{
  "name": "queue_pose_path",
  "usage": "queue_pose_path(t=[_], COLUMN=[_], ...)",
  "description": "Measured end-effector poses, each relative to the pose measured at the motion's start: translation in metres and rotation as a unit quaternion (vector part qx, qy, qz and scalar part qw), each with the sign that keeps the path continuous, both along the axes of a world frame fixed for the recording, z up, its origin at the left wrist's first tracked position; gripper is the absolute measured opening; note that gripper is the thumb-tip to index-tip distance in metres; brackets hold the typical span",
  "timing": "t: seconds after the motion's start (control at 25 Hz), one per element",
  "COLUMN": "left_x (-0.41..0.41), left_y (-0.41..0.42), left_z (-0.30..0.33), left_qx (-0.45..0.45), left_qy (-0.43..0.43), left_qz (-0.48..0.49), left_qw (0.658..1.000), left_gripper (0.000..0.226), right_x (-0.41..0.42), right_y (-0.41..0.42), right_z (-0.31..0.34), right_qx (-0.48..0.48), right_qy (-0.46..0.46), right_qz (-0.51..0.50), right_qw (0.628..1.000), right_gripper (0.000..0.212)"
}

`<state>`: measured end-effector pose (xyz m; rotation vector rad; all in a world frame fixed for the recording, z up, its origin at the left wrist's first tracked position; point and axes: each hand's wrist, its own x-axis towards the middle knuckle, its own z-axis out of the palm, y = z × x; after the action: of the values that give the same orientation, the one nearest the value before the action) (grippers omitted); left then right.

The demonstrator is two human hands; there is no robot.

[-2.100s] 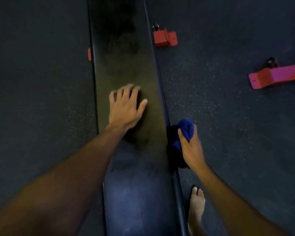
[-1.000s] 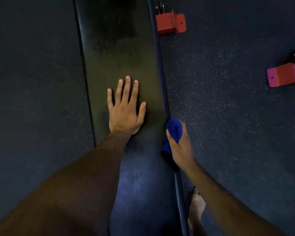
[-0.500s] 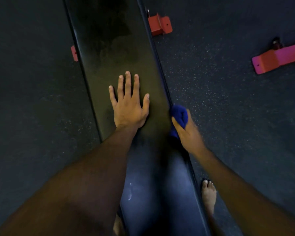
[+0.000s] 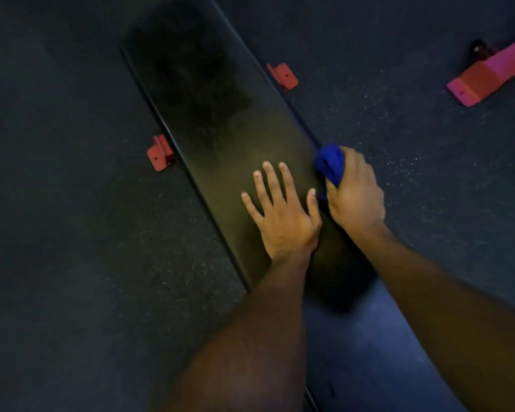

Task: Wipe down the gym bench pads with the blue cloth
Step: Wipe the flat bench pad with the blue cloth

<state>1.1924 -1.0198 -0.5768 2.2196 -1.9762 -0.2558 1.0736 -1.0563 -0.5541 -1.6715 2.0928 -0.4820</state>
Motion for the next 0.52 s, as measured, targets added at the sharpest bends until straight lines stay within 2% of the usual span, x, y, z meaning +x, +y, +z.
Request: queue_pose_path(t=[0.08,0.24,0.4,0.52], left_x=[0.003,0.008,0.029,0.040], left_y=[-0.004,-0.008,-0.026,-0.039], left_z=[0.007,0.020,0.035,0.052], left_qx=[0.039,0.168,0.315,0.392], left_qy=[0.002,0.036,0.070,0.085], left_qz=[0.004,-0.047,-0.108,-0.150], left_qw=[0.999,0.984,0.940,0.904], left_gripper=[0.076,0.078,0.085,0.088], right_x=[0.000,-0.003,0.003,0.000], right_y=[0.005,0.000,0.001,-0.007], right_z=[-0.002,-0.002,0.003,0.005], right_qx=[-0.005,0.035,0.068,0.103], right_qy=[0.003,0.010,0.018,0.002], right_qz=[0.001,-0.012,-0.030,-0.054], right_qw=[1.000,0.999,0.997,0.993], right_gripper=[0.057,0.058,0.054,0.056])
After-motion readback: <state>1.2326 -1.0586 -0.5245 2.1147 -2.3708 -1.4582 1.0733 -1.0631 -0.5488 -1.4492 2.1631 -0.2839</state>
